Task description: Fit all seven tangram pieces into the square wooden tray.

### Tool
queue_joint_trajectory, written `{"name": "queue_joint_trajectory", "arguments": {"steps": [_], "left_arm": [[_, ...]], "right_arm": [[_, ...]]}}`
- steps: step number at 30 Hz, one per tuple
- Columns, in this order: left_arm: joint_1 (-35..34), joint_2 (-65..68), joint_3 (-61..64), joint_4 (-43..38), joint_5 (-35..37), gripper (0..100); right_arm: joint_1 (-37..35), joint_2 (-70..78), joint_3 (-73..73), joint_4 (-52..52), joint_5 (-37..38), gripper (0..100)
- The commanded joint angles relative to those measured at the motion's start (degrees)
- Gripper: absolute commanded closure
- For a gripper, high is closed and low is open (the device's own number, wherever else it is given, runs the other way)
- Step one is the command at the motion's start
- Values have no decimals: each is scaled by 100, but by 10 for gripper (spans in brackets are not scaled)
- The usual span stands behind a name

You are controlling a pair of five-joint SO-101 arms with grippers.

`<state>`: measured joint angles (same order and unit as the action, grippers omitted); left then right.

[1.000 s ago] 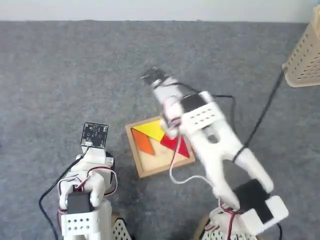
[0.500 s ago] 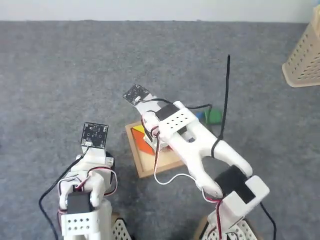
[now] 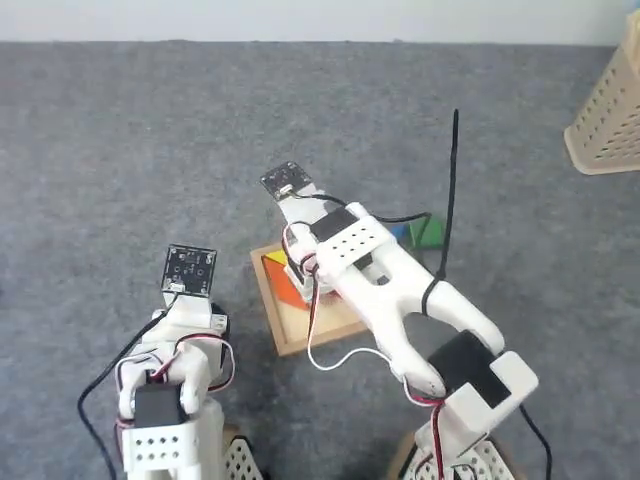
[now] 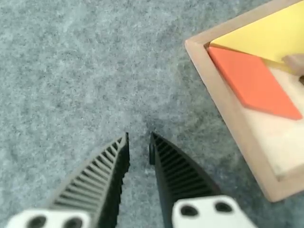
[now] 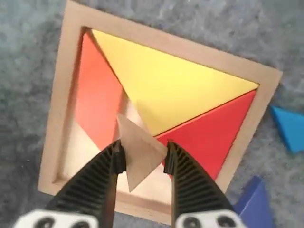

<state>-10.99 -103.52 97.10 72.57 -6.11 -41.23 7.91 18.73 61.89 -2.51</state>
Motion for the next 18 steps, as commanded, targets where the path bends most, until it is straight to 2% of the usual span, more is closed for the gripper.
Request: {"name": "queue_joint_trajectory", "arguments": {"steps": [1,7,13,18], "left_arm": [[9,-123,-57,0,44,929],[9,-123,-57,0,44,929],[9,-123,-57,0,44,929],[9,-123,-57,0,44,929]], "right_arm": [[-207,-92,-290,-207,-97,992],[-198,-92,-299,-207,-79,989],[-215,-92,-273,-154,-79,833],[-224,-92,-273,-154,-79,818]]}}
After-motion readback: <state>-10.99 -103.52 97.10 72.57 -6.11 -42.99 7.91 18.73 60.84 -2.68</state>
